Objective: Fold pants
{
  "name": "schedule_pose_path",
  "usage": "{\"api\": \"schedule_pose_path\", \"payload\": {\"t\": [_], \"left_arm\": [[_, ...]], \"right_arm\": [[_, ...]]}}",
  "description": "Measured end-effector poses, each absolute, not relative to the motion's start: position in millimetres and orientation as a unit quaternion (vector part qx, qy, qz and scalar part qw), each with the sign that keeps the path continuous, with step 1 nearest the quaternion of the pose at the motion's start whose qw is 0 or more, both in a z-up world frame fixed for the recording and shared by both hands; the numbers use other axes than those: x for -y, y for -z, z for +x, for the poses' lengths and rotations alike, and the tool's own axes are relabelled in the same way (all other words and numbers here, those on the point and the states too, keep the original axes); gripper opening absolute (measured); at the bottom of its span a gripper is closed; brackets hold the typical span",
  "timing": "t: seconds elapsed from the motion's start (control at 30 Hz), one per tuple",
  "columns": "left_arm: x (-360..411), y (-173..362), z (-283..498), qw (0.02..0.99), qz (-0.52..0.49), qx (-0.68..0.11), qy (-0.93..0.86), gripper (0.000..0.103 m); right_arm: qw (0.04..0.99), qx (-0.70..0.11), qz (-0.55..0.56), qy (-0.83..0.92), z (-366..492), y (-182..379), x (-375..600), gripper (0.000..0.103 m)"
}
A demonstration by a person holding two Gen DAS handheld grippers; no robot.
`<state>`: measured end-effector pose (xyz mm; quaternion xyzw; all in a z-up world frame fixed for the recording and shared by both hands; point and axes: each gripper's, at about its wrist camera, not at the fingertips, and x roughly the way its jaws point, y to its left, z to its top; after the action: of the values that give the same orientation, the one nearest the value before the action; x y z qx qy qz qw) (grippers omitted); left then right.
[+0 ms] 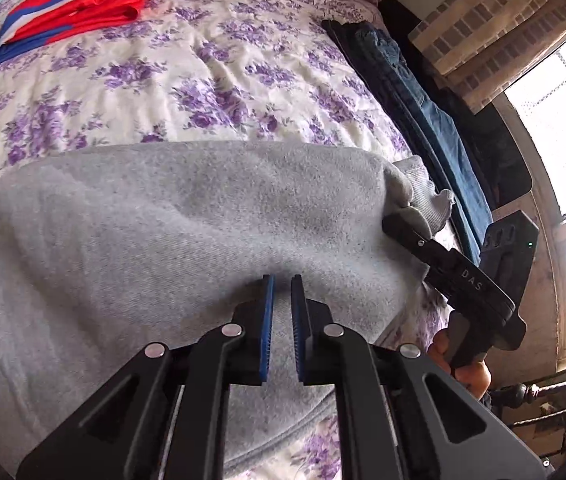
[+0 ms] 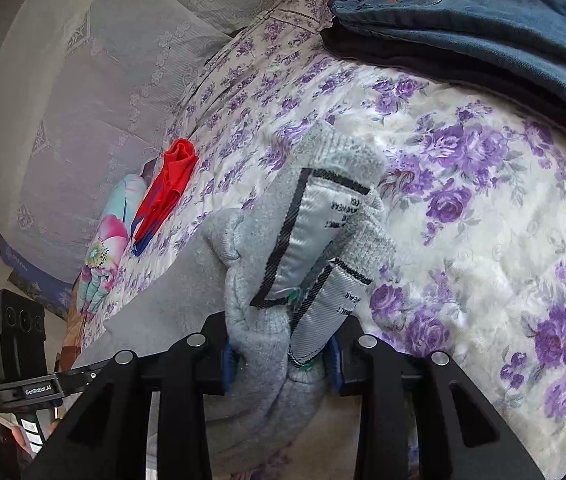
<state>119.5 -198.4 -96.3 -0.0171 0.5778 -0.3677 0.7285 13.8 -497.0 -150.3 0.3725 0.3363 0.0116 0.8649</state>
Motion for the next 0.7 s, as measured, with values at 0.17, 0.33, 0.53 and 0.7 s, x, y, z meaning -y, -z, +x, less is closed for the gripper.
{"api": "schedule_pose_path", "payload": {"t": [0.17,0.33,0.53,0.7], "left_arm": [[213.6,118.5,114.4,0.716,-0.01,-0.595,0.366,0.008],[211.9,121.0,110.5,0.715,-0.011,-0.591,0.372,0.008],[211.2,120.1,108.0,0.721,-0.003,-0.581,0.378,0.008],[201.1,124.7,112.6,0.709,-0.031,-0.583,0.396,0.008]], "right_arm": [[0.869,-0.332,0.368,-0.014,12.5,151.5,495.8,0.035],[0.87,-0.331,0.365,-0.012,11.9,151.2,494.1,0.035],[0.87,-0.336,0.361,-0.004,13.3,150.0,490.2,0.035],[0.875,-0.367,0.312,0.049,19.0,123.6,472.1,0.034]]}}
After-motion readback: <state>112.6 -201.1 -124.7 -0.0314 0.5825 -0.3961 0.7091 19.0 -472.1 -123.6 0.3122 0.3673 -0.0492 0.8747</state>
